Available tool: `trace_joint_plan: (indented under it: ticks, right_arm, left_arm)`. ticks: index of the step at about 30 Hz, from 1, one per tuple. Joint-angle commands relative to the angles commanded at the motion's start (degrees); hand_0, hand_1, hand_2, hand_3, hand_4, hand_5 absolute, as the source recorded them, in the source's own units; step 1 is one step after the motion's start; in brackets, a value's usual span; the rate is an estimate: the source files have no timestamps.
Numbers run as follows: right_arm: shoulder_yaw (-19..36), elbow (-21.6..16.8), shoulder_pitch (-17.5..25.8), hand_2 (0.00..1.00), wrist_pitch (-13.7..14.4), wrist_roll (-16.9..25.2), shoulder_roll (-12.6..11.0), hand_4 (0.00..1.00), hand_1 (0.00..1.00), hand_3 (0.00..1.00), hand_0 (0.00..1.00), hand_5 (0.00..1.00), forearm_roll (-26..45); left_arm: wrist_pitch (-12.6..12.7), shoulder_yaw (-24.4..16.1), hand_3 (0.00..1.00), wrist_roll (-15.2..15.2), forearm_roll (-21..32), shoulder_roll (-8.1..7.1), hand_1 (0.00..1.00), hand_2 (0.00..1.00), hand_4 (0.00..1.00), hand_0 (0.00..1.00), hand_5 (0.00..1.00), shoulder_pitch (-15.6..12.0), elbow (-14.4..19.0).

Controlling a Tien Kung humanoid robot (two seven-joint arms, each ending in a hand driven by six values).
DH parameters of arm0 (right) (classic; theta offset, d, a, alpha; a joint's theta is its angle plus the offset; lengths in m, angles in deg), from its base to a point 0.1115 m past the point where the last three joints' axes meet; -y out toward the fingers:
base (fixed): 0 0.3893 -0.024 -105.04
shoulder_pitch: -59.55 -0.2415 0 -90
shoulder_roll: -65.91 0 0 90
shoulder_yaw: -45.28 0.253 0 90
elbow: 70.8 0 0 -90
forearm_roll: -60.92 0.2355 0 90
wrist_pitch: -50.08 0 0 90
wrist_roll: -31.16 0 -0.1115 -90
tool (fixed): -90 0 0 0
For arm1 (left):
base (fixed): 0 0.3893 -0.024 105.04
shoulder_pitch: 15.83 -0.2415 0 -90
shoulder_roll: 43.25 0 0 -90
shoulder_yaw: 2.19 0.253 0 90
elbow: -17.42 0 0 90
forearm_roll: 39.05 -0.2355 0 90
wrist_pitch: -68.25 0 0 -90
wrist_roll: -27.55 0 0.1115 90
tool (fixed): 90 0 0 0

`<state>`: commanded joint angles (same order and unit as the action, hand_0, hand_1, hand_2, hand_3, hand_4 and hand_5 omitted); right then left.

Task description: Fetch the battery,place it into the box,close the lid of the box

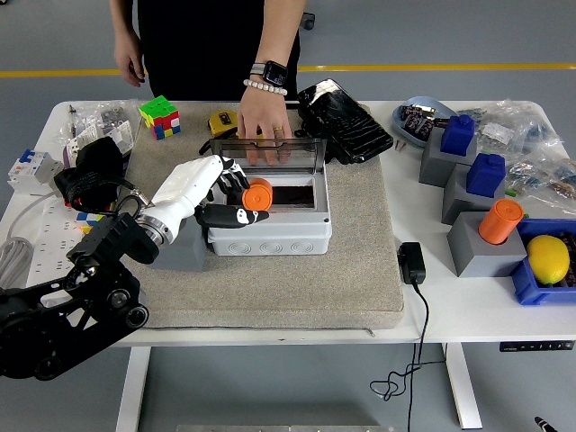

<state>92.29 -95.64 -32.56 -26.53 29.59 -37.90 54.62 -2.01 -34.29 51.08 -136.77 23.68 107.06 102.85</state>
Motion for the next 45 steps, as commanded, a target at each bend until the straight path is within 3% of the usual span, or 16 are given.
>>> trace_joint_plan:
  ticks: [5,7,15,16,19,27,37,41,45]
  right_arm:
    - [-0.2,0.0,0.0,0.647,0.0,0.0,0.0,0.856,0.641,0.535,0.577,0.401,0.1]
    - [-0.3,0.0,0.0,0.647,0.0,0.0,0.0,0.856,0.641,0.535,0.577,0.401,0.1]
    - [-0.8,-0.3,-0.1,0.646,0.1,0.1,0.0,0.856,0.641,0.536,0.577,0.398,0.0]
    - [-0.9,-0.3,-0.2,0.646,0.1,0.1,-0.1,0.856,0.641,0.536,0.577,0.398,-0.1]
    - [-0.9,-0.4,-0.2,0.646,0.1,0.1,-0.1,0.856,0.641,0.536,0.577,0.398,-0.1]
    - [-1.0,-0.3,0.0,0.645,0.0,-0.1,0.0,0.856,0.641,0.535,0.577,0.397,0.1]
    - [-0.7,-0.4,-0.1,0.645,0.1,0.0,0.0,0.856,0.641,0.535,0.577,0.397,-0.1]
    - [-0.7,-0.3,0.1,0.645,0.1,0.0,0.1,0.857,0.641,0.536,0.577,0.397,-0.1]
    - [-0.8,-0.3,0.0,0.645,0.1,0.0,0.1,0.857,0.641,0.536,0.577,0.397,0.0]
  left_arm:
    - [-0.7,2.2,0.546,0.5,1.1,2.33,0.478,0.535,0.952,0.282,0.458,1.9,-0.6]
    - [-0.6,3.3,0.546,0.1,2.4,4.05,0.478,0.535,0.952,0.282,0.458,2.9,-0.9]
    - [2.8,8.1,0.551,-5.6,12.7,11.89,0.488,0.549,0.942,0.279,0.451,8.0,-6.1]
    - [3.1,8.4,0.572,-6.1,13.5,12.50,0.559,0.572,0.936,0.301,0.444,8.4,-6.8]
    - [3.8,8.9,0.572,-7.0,14.1,13.66,0.559,0.572,0.936,0.301,0.444,9.2,-7.8]
    - [5.9,6.4,0.576,-9.6,14.7,12.82,0.571,0.571,0.929,0.321,0.441,8.8,-6.1]
    - [5.5,2.5,0.575,-9.1,13.6,10.58,0.572,0.571,0.927,0.329,0.444,6.4,-7.2]
    - [7.3,-0.3,0.573,-11.3,14.1,9.83,0.568,0.569,0.926,0.330,0.446,5.3,-6.5]
    - [10.1,-2.9,0.573,-15.4,14.8,9.52,0.568,0.569,0.926,0.330,0.446,5.0,-6.4]
